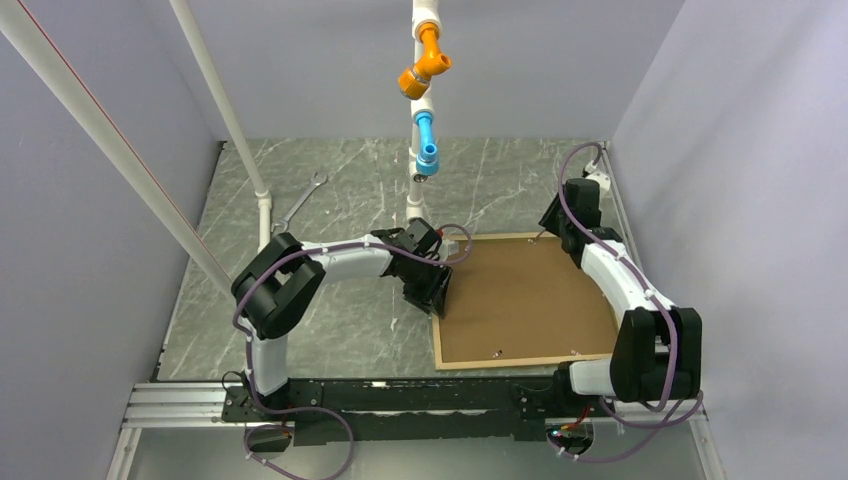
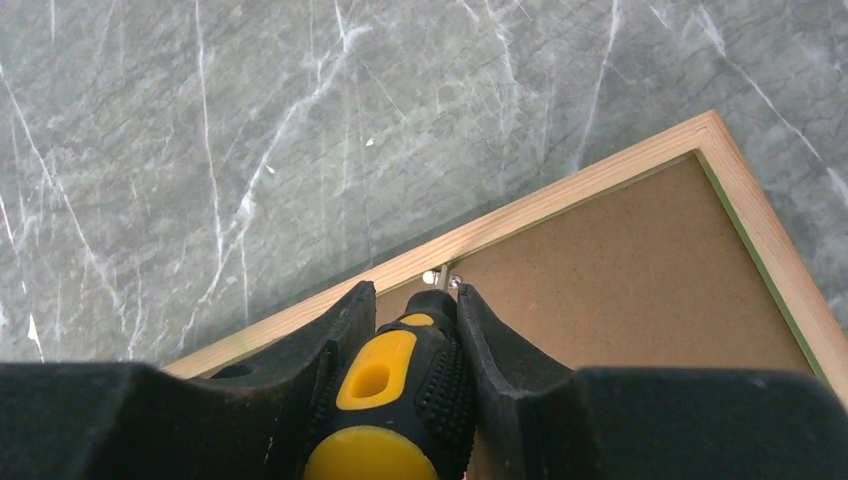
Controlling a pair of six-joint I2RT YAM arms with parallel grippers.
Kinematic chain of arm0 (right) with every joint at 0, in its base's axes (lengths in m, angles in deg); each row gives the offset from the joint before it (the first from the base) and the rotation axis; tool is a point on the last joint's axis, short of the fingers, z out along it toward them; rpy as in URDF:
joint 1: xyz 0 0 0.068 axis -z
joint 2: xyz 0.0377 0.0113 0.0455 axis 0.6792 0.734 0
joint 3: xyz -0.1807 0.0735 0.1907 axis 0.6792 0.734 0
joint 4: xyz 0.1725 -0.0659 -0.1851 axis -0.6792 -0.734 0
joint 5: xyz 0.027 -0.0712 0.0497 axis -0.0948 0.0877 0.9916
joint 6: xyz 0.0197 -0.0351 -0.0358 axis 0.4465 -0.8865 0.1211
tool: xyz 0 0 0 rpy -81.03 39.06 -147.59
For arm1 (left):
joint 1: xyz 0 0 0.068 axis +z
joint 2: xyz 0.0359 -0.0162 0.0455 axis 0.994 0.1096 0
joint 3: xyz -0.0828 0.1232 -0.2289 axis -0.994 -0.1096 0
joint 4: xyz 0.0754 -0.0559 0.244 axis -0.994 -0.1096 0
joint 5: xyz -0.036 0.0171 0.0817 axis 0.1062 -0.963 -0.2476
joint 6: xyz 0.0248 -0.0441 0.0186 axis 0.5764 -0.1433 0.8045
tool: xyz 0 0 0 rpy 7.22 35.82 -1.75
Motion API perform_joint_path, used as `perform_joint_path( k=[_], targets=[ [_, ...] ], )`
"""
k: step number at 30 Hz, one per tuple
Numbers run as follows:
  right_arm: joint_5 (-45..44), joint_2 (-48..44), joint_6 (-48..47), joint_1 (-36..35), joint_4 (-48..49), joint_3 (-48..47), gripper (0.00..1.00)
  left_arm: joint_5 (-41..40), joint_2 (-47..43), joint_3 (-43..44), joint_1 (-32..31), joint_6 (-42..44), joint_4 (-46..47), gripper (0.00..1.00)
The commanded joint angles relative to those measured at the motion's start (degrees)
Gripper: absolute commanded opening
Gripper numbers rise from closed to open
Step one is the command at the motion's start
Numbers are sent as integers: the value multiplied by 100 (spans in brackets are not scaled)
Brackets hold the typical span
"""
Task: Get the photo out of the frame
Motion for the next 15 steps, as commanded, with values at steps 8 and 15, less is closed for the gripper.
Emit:
perform_joint_path(
  k=[8,15],
  targets=[
    [1591,-24,-162,-96,-325,458,0,-496,364,414,75,109,-177,35],
    [1934,-308,-348,-283,-434,693,0,-502,398,394,76,118,-161,33]
  ],
)
